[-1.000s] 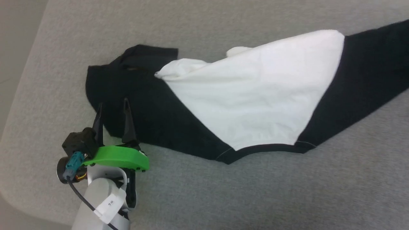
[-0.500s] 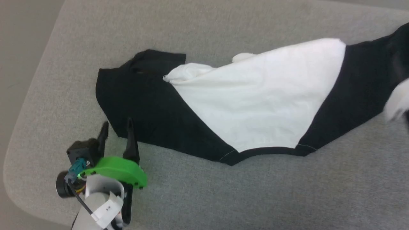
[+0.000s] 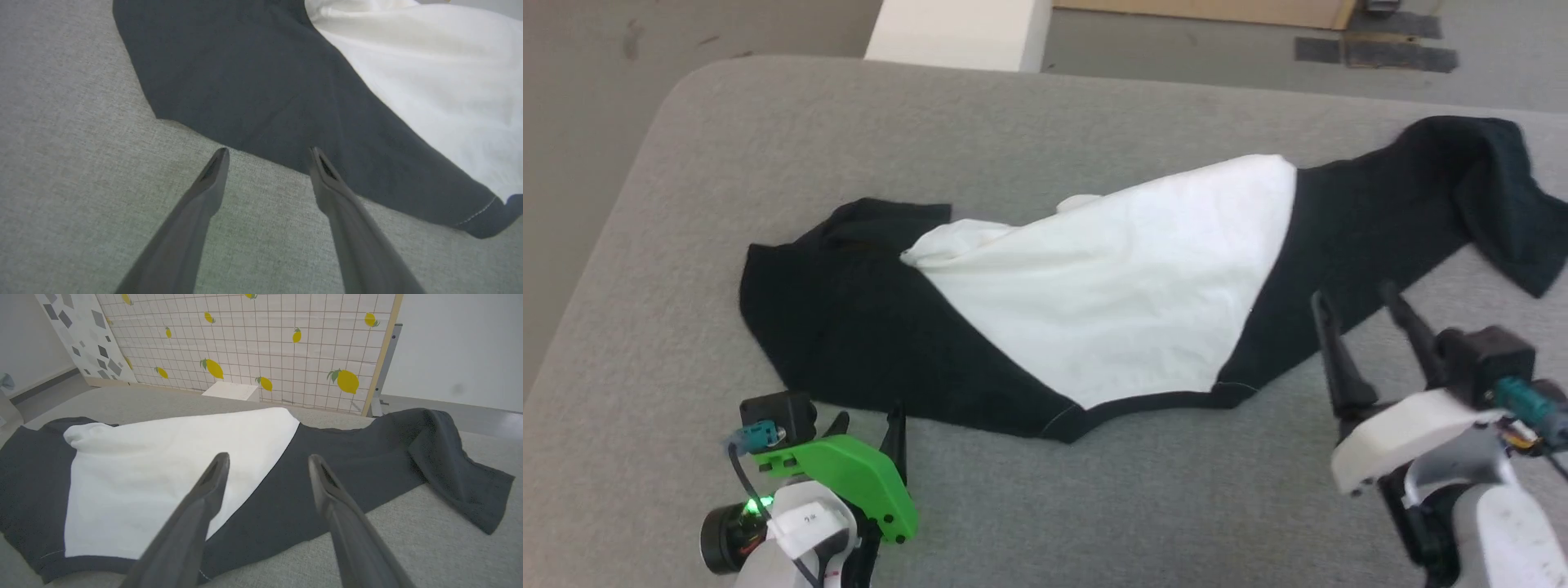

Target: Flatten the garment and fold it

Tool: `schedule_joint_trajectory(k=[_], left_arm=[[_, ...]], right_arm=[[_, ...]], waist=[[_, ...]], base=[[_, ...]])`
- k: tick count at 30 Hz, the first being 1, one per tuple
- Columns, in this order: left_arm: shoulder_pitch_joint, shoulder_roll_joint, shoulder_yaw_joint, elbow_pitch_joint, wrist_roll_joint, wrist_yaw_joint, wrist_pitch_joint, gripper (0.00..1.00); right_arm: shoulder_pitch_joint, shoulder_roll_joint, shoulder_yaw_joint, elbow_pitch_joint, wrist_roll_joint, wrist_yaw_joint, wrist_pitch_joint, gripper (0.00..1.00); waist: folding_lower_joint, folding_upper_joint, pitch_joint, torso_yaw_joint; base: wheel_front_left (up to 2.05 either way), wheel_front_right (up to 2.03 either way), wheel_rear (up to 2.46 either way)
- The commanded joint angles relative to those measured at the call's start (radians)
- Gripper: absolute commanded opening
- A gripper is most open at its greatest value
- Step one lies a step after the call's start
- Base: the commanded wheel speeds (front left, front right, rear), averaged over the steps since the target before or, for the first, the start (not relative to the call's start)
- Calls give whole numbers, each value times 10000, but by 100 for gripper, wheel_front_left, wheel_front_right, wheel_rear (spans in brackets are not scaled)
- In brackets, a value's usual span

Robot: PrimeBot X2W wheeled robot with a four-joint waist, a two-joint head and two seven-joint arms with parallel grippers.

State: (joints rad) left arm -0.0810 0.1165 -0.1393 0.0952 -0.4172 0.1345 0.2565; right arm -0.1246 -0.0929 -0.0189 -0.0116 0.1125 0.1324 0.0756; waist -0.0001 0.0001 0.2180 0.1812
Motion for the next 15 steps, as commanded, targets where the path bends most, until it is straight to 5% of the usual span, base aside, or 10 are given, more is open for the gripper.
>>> schedule_joint_trajectory(k=[1, 9, 15], left_arm=[[60, -45, 30, 55, -101, 113, 188, 100], [-364, -114, 350, 918, -528, 716, 1225, 100], [-815, -136, 658, 1463, -849, 718, 1039, 100]], right_arm=[[185, 73, 135, -112, -45, -17, -47, 100], [310, 256, 535, -346, -89, -17, 73, 100], [260, 299, 669, -410, -86, -17, 125, 100]], waist=[[1, -1, -255, -419], [1, -1, -177, -952], [1, -1, 7, -1237]], base=[[0, 0, 0], [0, 0, 0], [0, 0, 0]])
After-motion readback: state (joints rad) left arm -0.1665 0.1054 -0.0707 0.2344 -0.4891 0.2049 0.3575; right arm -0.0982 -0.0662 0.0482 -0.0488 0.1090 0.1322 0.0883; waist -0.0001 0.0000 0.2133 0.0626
